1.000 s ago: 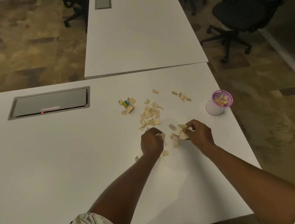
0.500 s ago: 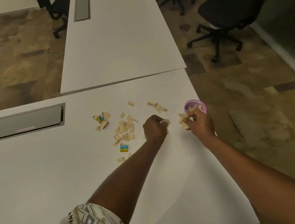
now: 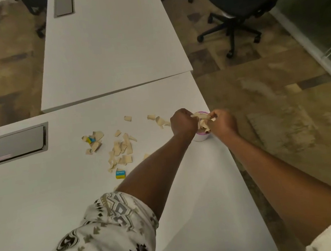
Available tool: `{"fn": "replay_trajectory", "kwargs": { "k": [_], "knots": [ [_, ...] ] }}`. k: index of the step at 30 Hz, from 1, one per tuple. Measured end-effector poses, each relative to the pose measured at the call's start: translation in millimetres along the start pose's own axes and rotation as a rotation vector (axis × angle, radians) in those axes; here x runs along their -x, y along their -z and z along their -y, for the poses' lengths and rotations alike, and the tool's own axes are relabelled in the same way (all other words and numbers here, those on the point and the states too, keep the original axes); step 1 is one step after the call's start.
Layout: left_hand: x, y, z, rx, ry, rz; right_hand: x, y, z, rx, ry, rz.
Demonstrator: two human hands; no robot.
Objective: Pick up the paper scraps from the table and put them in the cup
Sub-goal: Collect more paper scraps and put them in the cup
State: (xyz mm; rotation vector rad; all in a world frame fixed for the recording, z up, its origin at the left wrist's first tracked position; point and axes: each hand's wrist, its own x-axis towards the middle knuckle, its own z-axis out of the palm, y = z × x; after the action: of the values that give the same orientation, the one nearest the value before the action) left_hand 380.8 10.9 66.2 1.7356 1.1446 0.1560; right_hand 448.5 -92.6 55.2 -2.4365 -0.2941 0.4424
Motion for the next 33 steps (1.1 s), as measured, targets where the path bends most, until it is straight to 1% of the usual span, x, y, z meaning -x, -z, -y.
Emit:
{"fn": "replay_trajectory", "kwargs": {
  "k": [3, 7, 12, 15, 18, 21, 24, 30, 33],
  "knots": [
    [-4, -4, -2, -0.028, 0.021, 0.01, -4, 2, 0, -0.019, -0.024, 0.029],
    [-6, -6, -5, -0.066, 0.001, 0.035, -7, 5, 0, -0.051, -0.058, 0.039],
    [-2, -2, -4, 0.006, 0.026, 0.034, 0, 10, 4, -0.07, -0.073, 0.014],
    [4, 6, 2, 0.033, 0.024, 0.035, 10, 12, 7, -0.092, -0.05, 0.0],
    [17, 21, 18, -0.02, -0.016, 0.035, 30, 8, 11, -0.109, 0.016, 0.0],
    [33, 42, 45, -0.132, -0.058, 0.03, 58, -7, 15, -0.085, 0.108, 0.054],
    [52, 65, 84, -0.168, -0.069, 0.014, 86, -31, 14, -0.106, 0.156, 0.148],
    [101, 120, 190, -0.32, -0.151, -0.059, 145, -91, 15, 0.058, 0.263, 0.311],
    [125, 151, 239, -0.463, -0.194, -0.092, 176, -117, 14, 0.137, 0.349, 0.417]
  ]
}}
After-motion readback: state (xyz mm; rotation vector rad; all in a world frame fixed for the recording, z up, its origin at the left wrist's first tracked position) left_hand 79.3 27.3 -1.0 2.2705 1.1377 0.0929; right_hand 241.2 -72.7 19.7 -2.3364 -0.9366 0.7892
